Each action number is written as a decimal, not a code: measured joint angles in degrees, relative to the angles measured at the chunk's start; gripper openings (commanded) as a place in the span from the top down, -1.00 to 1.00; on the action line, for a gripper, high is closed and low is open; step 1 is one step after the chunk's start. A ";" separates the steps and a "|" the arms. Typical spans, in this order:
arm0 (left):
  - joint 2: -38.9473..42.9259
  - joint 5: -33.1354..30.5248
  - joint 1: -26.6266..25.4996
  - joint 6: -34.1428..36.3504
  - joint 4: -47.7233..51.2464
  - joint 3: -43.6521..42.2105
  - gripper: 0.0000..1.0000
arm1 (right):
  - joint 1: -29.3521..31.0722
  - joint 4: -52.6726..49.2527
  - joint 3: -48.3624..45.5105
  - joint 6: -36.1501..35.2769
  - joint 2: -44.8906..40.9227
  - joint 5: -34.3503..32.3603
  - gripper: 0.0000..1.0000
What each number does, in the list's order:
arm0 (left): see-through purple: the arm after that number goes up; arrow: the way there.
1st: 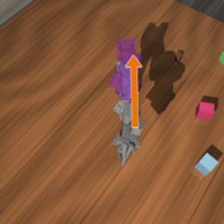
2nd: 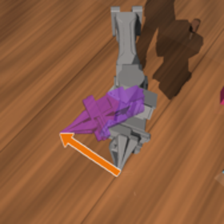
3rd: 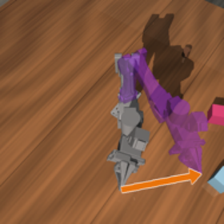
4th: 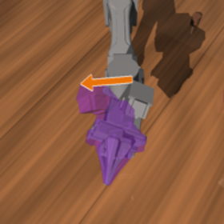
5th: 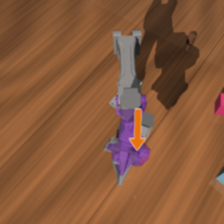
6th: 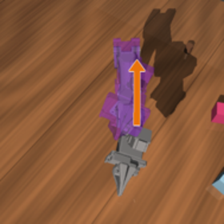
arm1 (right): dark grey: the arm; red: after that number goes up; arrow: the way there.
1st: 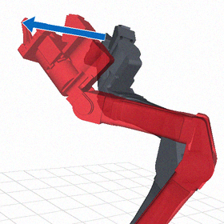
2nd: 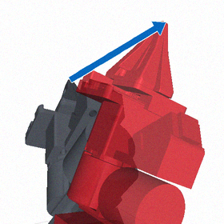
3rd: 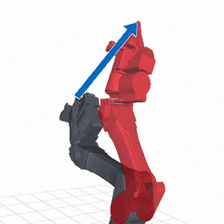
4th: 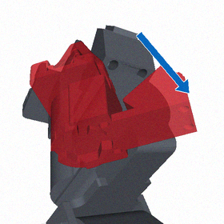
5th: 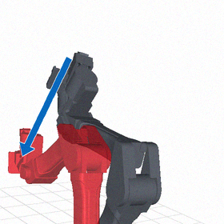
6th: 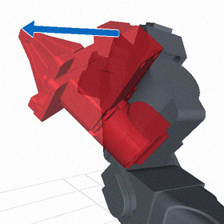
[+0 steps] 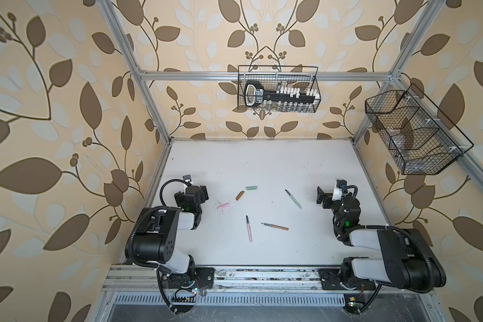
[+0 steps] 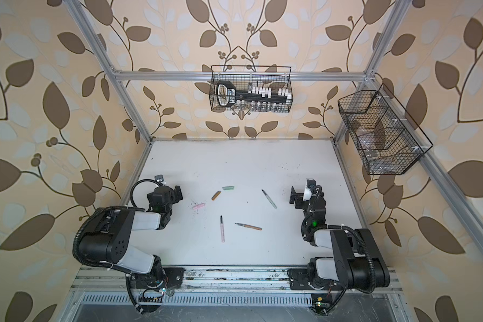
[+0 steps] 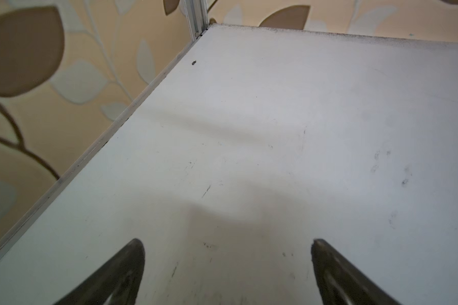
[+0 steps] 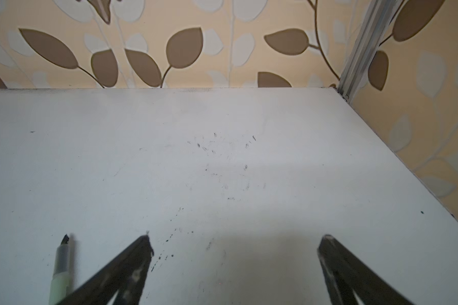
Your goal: Insert the pens into the pen caps
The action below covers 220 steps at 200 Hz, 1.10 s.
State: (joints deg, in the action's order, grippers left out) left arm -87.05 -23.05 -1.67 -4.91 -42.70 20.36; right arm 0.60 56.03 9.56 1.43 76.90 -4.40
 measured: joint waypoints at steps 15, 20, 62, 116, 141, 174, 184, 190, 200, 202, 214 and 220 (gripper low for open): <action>0.00 0.02 0.00 0.00 0.00 0.00 -0.98 | 0.00 0.00 0.00 0.00 0.00 0.11 -1.00; 0.00 0.00 0.00 0.00 -0.02 0.00 -0.98 | -0.02 0.00 0.00 0.00 0.00 0.15 -1.00; 0.00 0.00 0.00 0.00 0.00 0.00 -0.98 | -0.04 -0.02 0.00 0.00 0.00 0.39 -1.00; 0.00 0.02 0.00 0.00 0.00 0.00 -0.98 | -0.04 -0.07 0.00 0.00 0.00 0.39 -1.00; 0.00 0.00 0.00 0.00 0.00 0.00 -0.98 | -0.04 -0.07 0.00 0.00 0.00 0.39 -1.00; 0.00 0.02 0.00 0.00 0.00 0.00 -0.97 | -0.02 -0.07 0.00 0.00 0.00 0.39 -0.98; 0.00 0.00 0.00 0.00 0.00 0.00 -0.97 | -0.02 -0.07 0.00 0.00 0.00 0.39 -0.96; 0.00 0.00 0.00 0.00 0.00 0.00 -0.97 | -0.02 -0.42 0.13 0.00 -0.02 0.35 -0.95; 0.00 0.00 0.00 0.00 0.00 0.00 -0.97 | 0.04 -2.05 0.87 0.00 -0.28 0.13 -0.92; 0.00 0.02 0.00 0.00 0.00 0.00 -0.97 | 0.09 -2.71 1.20 0.00 -0.42 -0.04 -0.91; 0.00 0.02 0.00 0.00 0.00 0.00 -0.98 | 0.44 -7.10 3.80 0.02 -1.51 -0.98 -0.89; 0.00 0.00 0.00 0.00 0.00 0.00 -0.97 | 0.63 -9.81 5.60 0.02 -2.27 -1.27 -0.87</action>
State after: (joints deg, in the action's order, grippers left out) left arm -87.05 -23.05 -1.67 -4.91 -42.70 20.36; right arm 1.23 46.22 15.16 1.45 74.63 -5.67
